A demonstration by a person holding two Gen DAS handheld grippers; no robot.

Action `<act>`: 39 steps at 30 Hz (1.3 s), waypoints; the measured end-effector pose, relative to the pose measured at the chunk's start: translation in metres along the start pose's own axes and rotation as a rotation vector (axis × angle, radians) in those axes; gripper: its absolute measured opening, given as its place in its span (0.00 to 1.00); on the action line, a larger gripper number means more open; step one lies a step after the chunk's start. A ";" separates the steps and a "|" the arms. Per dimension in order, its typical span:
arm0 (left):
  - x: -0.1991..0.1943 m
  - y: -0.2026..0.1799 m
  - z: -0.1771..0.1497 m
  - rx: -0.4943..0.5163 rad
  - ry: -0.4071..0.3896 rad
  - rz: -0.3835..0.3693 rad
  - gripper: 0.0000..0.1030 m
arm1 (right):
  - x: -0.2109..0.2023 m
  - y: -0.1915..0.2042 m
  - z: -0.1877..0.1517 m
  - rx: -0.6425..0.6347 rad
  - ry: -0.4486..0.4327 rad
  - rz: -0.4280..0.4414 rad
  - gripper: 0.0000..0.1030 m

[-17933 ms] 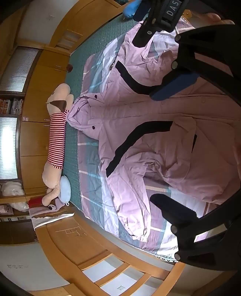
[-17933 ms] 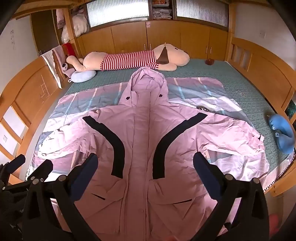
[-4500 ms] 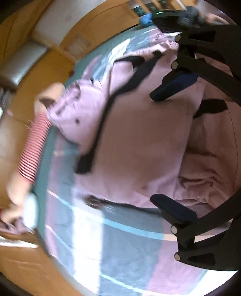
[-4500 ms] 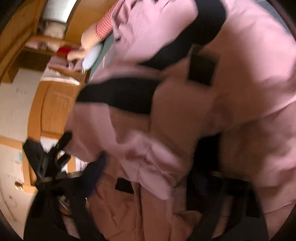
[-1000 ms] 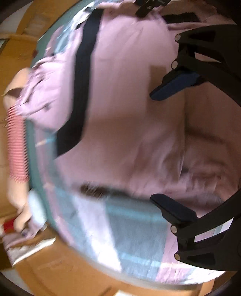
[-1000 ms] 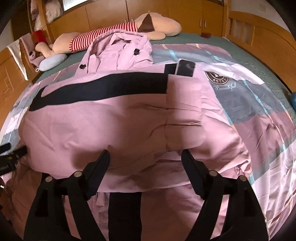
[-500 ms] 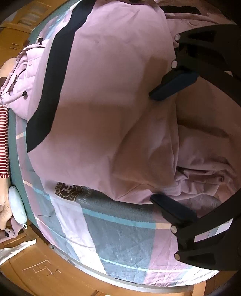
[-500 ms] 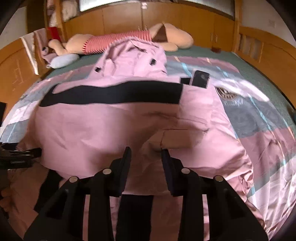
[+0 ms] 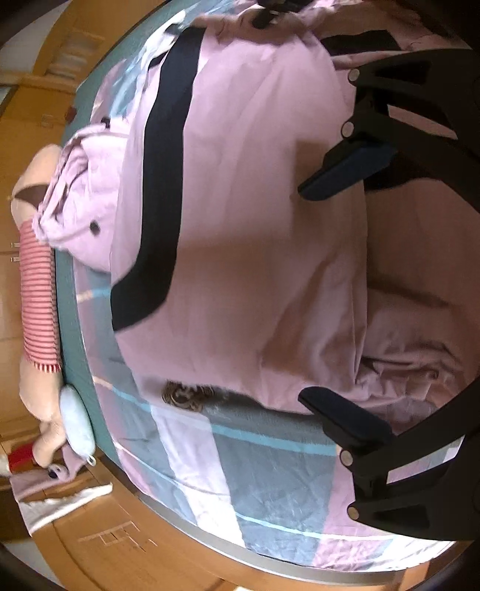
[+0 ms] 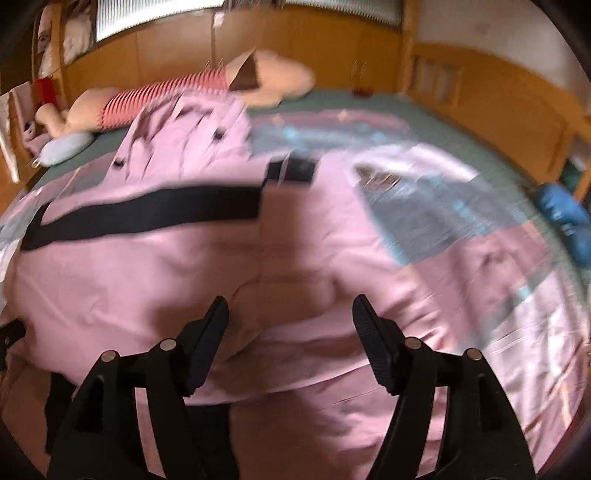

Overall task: Fold large clothes
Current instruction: 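Grasp the jacket hem with both tools and lift it toward the collar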

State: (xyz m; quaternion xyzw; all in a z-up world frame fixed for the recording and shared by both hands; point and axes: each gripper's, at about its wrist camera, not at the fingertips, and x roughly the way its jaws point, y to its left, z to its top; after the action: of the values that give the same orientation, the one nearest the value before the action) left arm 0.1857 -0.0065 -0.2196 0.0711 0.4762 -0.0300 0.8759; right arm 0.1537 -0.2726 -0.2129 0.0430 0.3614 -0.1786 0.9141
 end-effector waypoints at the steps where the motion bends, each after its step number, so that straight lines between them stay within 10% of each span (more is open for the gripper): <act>1: 0.003 -0.004 -0.001 0.015 0.019 -0.004 0.98 | -0.005 -0.001 0.001 -0.002 -0.031 -0.011 0.68; 7: 0.021 -0.013 -0.008 0.059 0.082 0.009 0.98 | -0.018 0.044 -0.005 -0.225 -0.071 0.178 0.74; 12: 0.025 -0.014 -0.010 0.067 0.099 0.008 0.98 | 0.023 0.058 -0.021 -0.314 0.097 0.067 0.99; 17: 0.027 -0.015 -0.010 0.074 0.102 0.013 0.98 | 0.041 0.035 -0.016 -0.180 0.196 0.107 0.99; 26: 0.029 -0.016 -0.011 0.071 0.105 0.012 0.98 | 0.031 0.003 -0.006 -0.075 0.161 -0.034 0.99; 32: 0.028 -0.016 -0.012 0.064 0.108 0.007 0.98 | -0.013 0.014 0.006 -0.102 -0.106 0.017 0.98; 39: 0.029 -0.019 -0.015 0.084 0.115 0.021 0.98 | 0.028 0.039 -0.013 -0.265 0.098 -0.056 0.99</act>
State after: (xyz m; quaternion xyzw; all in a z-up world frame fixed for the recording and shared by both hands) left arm 0.1869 -0.0222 -0.2540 0.1143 0.5232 -0.0366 0.8437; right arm 0.1778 -0.2419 -0.2437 -0.0797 0.4271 -0.1526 0.8876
